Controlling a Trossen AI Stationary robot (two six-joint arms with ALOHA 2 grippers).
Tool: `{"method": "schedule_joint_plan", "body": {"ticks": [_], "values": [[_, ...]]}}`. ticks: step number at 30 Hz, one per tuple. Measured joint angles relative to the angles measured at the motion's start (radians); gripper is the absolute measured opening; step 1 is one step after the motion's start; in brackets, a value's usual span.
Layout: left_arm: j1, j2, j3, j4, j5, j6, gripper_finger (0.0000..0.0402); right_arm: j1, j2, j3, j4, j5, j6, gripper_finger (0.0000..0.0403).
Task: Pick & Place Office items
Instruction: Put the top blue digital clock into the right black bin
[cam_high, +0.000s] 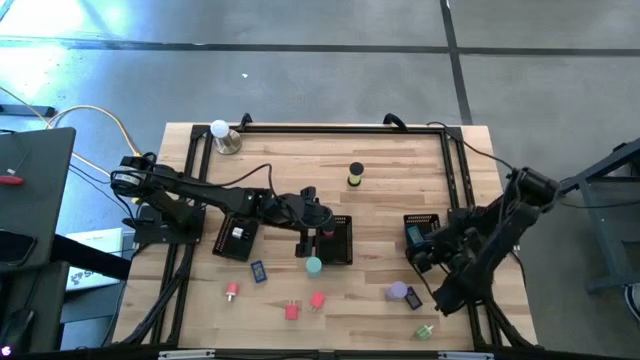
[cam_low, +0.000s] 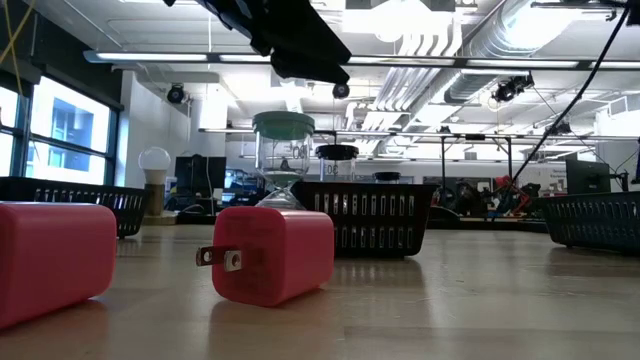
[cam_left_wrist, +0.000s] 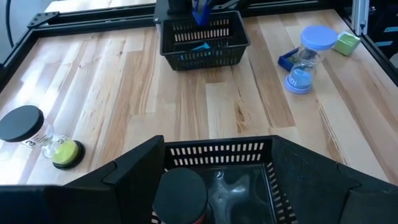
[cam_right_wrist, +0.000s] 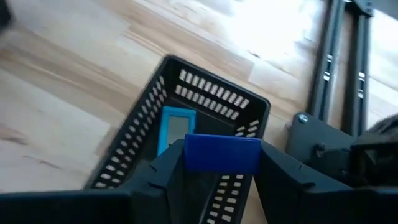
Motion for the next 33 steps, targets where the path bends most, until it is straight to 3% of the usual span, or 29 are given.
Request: {"method": "schedule_joint_plan", "body": {"ticks": [10, 33], "values": [[0.0, 0.0, 0.0, 0.004, 0.0, -0.008, 0.0289, -0.06, 0.101, -0.018, 0.038, -0.045, -0.019, 0.0143], [0.0, 0.0, 0.0, 0.004, 0.006, -0.019, 0.0289, -0.106, 0.102, -0.084, 0.127, 0.014, -0.041, 0.0143]]}}
